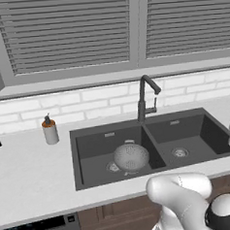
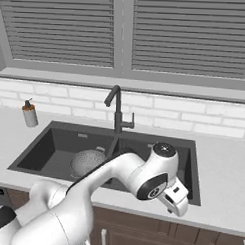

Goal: Put the colander in the sink, put the kiwi in the colander, and turn on the sink faucet and pour water over the colander.

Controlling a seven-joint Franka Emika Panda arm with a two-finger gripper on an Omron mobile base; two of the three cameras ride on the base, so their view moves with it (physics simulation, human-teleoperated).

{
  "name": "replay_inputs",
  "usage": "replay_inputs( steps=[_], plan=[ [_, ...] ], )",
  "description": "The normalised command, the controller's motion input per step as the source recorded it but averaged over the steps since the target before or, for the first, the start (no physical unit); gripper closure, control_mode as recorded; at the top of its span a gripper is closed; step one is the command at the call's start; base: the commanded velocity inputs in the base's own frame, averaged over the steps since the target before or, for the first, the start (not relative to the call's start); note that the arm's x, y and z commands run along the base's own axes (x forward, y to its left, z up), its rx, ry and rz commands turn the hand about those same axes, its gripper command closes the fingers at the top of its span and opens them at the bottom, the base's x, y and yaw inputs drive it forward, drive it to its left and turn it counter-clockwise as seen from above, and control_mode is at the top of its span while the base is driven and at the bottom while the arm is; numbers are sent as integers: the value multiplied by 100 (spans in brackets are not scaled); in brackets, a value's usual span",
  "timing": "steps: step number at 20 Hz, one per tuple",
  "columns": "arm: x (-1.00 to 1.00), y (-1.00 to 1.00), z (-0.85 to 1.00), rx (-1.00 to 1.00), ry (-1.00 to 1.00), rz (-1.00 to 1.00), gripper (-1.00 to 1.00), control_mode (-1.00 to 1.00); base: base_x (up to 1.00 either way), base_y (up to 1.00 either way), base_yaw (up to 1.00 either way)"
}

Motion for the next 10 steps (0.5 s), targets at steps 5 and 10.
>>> replay_inputs(
  steps=[5,10],
  plan=[
    [19,-77,0,0,0,0,-100,-100,0,0,0],
    [38,-65,0,0,0,3,-100,-100,0,0,0]
  ],
)
